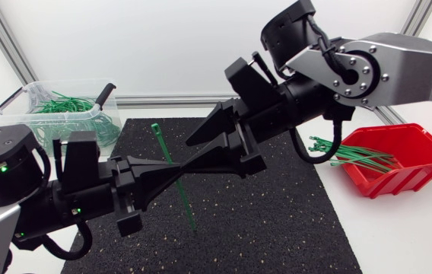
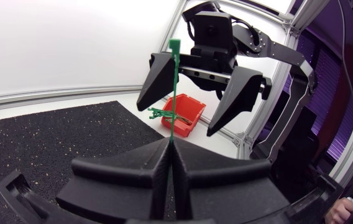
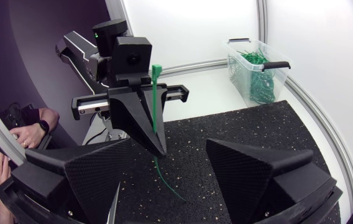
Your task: Take a green cable tie from the red box, thread the tail through the head to close it, then place it in the transparent bin on the left.
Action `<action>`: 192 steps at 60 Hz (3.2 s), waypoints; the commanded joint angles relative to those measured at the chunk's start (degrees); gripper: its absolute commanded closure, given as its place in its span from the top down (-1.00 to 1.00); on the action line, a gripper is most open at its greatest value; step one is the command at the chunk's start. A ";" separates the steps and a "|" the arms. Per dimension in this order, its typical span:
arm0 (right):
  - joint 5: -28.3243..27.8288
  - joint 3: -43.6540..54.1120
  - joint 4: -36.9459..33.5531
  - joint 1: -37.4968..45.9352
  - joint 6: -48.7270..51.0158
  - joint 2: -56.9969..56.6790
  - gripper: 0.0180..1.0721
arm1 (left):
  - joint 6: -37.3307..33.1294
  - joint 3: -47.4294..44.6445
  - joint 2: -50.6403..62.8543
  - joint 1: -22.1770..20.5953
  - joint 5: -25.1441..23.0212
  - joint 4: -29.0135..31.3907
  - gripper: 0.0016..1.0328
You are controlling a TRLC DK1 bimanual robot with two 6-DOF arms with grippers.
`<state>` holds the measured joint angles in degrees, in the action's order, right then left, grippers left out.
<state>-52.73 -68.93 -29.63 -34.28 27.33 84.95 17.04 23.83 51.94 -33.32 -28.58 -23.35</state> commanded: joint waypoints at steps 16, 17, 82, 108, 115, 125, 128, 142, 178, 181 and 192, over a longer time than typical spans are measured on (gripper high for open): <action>-2.38 -5.08 -1.75 -3.16 1.06 3.82 0.38 | 0.54 0.07 -0.61 1.07 -3.68 0.59 -0.93; -2.47 -5.17 -1.75 -3.07 0.97 4.00 0.36 | 0.54 0.07 -0.61 1.07 -3.77 0.59 -0.93; -0.53 -3.76 -4.47 -2.10 -5.80 -0.66 -0.89 | 0.28 0.51 -6.24 8.71 -8.95 6.83 -0.16; 2.81 -4.90 -16.16 -1.93 -9.49 -1.28 -0.89 | 7.04 4.03 0.00 18.12 -23.28 0.24 -0.16; 2.72 -5.17 -17.66 -1.58 -9.67 0.13 -0.89 | 7.40 5.26 4.66 18.64 -27.06 -1.17 0.05; 1.84 -5.08 -18.19 -0.70 -9.58 3.91 -0.89 | 7.40 5.17 8.88 16.97 -28.90 -4.33 0.28; 0.87 -5.17 -18.10 -0.08 -9.40 5.23 -0.89 | 7.40 5.17 9.67 16.36 -29.17 -4.86 0.35; -3.43 -5.87 -17.22 1.85 -8.00 9.71 -0.89 | 7.48 5.52 12.39 15.74 -31.63 -6.53 0.48; -7.12 -4.02 -12.74 1.32 -6.41 11.38 -0.89 | 10.56 7.28 18.98 15.48 -34.44 -10.22 0.46; -7.12 -3.76 -12.47 1.06 -6.41 11.38 -0.89 | 11.18 7.45 19.07 15.65 -34.44 -10.40 0.37; -7.12 -3.58 -11.95 0.71 -6.41 11.38 -0.89 | 12.23 7.54 19.51 16.18 -34.44 -11.63 0.10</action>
<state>-59.37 -73.80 -41.93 -32.97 19.75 95.33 27.29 29.74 70.57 -17.69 -62.37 -33.80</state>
